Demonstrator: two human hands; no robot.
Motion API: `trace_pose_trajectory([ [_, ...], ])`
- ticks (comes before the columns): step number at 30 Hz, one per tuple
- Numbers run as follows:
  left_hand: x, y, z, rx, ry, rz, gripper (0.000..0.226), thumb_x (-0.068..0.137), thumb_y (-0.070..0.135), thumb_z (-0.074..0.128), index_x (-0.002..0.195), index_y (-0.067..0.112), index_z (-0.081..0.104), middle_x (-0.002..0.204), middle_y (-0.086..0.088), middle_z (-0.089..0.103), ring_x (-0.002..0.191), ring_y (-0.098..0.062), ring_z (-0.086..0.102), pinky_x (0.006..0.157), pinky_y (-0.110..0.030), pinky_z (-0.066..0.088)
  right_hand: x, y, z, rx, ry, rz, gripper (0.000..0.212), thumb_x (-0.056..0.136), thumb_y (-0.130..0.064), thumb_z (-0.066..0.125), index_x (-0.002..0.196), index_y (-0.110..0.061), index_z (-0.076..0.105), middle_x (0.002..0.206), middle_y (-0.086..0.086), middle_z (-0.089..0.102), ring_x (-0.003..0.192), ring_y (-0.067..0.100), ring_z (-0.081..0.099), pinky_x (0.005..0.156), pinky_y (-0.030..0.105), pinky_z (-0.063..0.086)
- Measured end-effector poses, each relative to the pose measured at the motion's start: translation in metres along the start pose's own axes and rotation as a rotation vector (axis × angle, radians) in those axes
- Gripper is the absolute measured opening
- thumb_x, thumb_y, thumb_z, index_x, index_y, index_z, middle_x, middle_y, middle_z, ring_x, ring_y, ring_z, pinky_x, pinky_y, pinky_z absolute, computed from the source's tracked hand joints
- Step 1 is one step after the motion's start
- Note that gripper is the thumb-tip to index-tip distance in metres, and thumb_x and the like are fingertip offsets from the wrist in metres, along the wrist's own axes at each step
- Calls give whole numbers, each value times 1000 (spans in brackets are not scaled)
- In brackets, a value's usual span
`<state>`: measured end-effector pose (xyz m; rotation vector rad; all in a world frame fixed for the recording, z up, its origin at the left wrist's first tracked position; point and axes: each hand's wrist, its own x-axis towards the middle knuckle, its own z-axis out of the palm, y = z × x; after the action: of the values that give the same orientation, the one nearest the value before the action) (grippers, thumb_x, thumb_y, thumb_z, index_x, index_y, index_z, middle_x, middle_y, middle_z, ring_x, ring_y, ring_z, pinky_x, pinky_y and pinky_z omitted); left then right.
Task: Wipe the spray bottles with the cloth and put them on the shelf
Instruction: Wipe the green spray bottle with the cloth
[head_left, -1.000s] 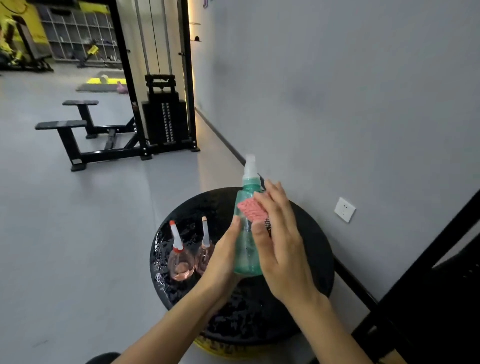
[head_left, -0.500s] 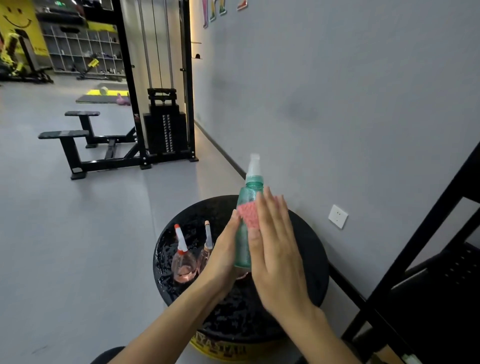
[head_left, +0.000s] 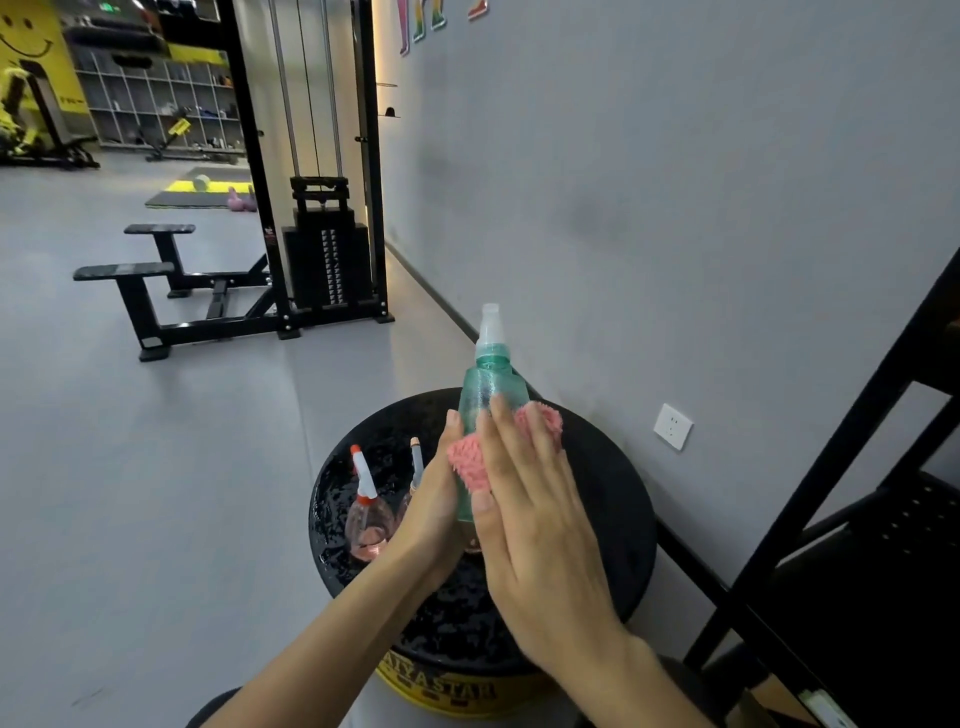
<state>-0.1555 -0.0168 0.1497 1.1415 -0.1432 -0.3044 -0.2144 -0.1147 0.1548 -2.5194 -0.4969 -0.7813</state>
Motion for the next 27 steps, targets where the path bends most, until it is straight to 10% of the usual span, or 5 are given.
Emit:
trace_pose_trajectory([
  [10, -1, -1, 6, -16, 8, 9, 53, 96, 60, 26, 123, 32, 61, 115, 0, 72, 104, -16, 70, 74, -33, 57, 37, 10, -11, 157, -58, 87, 53, 105, -43, 14, 153, -33, -5, 160, -21, -11, 144, -2, -21, 122, 42, 11],
  [14, -11, 8, 11, -3, 82, 64, 10, 97, 47, 36, 98, 46, 45, 67, 6, 75, 64, -5, 71, 72, -31, 51, 0, 0, -4, 128, -50, 41, 54, 104, -38, 15, 154, -30, -4, 159, -22, -14, 147, 4, -16, 122, 41, 8],
  [20, -6, -3, 5, 101, 19, 34, 48, 95, 58, 24, 117, 40, 63, 115, 11, 72, 107, -5, 67, 86, -29, 51, 14, 4, -5, -106, -4, 61, 55, 103, -38, 7, 154, -23, -5, 162, -8, -11, 148, 12, -15, 122, 44, 1],
  [27, -10, -2, 10, 74, -46, -14, 51, 99, 59, 20, 100, 49, 71, 113, 18, 71, 105, 1, 66, 75, -20, 52, 34, 1, -9, -153, 23, 49, 56, 104, -33, 13, 154, -17, -3, 162, -2, -11, 148, 14, -16, 120, 39, -4],
])
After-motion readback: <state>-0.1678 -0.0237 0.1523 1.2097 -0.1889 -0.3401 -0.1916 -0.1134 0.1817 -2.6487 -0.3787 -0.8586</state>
